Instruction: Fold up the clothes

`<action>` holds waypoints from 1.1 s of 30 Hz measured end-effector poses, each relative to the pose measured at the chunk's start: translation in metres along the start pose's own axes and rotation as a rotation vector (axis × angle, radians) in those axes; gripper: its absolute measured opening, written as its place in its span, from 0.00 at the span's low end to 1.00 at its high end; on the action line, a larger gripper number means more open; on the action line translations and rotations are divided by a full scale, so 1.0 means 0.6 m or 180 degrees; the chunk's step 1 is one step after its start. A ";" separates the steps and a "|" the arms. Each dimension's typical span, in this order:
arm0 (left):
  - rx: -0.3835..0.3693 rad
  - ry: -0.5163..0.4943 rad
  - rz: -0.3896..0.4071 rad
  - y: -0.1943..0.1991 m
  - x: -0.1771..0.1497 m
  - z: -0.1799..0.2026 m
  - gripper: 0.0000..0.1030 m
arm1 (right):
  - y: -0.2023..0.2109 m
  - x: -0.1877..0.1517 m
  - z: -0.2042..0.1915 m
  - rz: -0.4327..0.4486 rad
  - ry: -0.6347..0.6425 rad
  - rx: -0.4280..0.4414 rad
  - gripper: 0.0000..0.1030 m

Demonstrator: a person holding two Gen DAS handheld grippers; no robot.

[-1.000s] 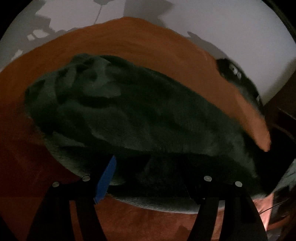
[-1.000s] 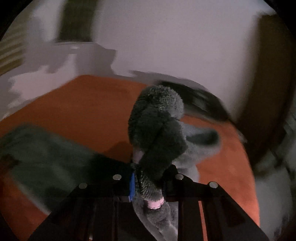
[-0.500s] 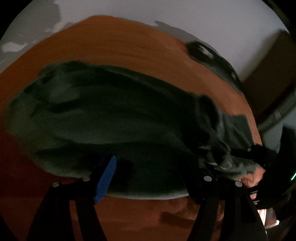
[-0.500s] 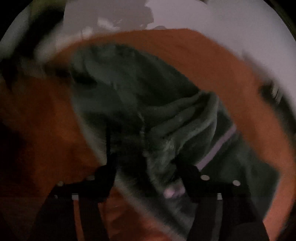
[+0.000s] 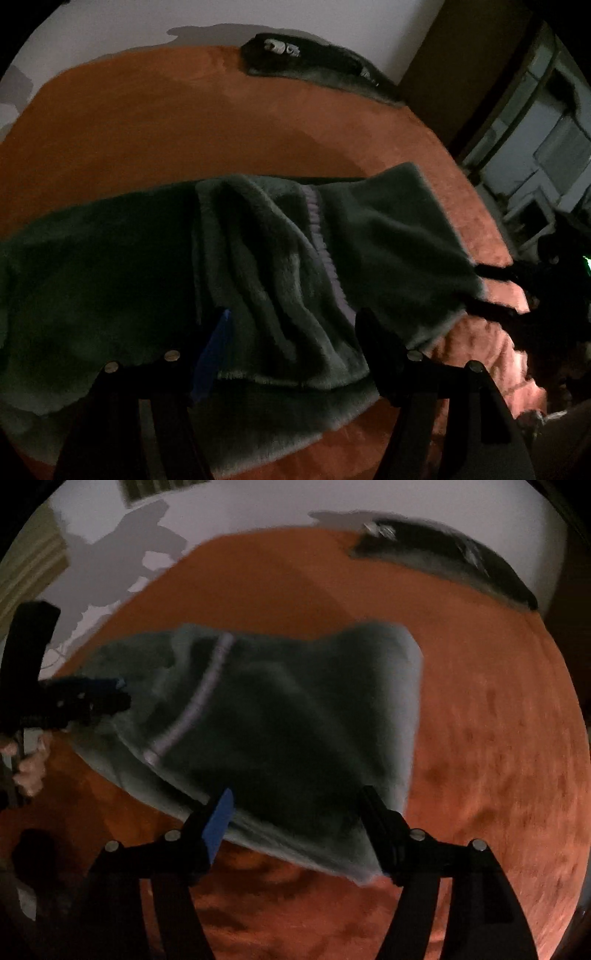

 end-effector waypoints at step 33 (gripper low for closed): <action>-0.0658 0.0881 -0.0142 0.014 -0.085 -0.035 0.27 | -0.043 -0.062 0.160 0.0356 -0.1781 -0.0241 0.73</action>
Point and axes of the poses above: each gripper's, at about its wrist camera, not at the fingertips, and y roughly against the way its jaws point, z to its right, x to its top, the point moved 10 cm from there along -y, roughly the way its jaws point, and after that the axes turned 1 degree about x, right-handed, at the moved point
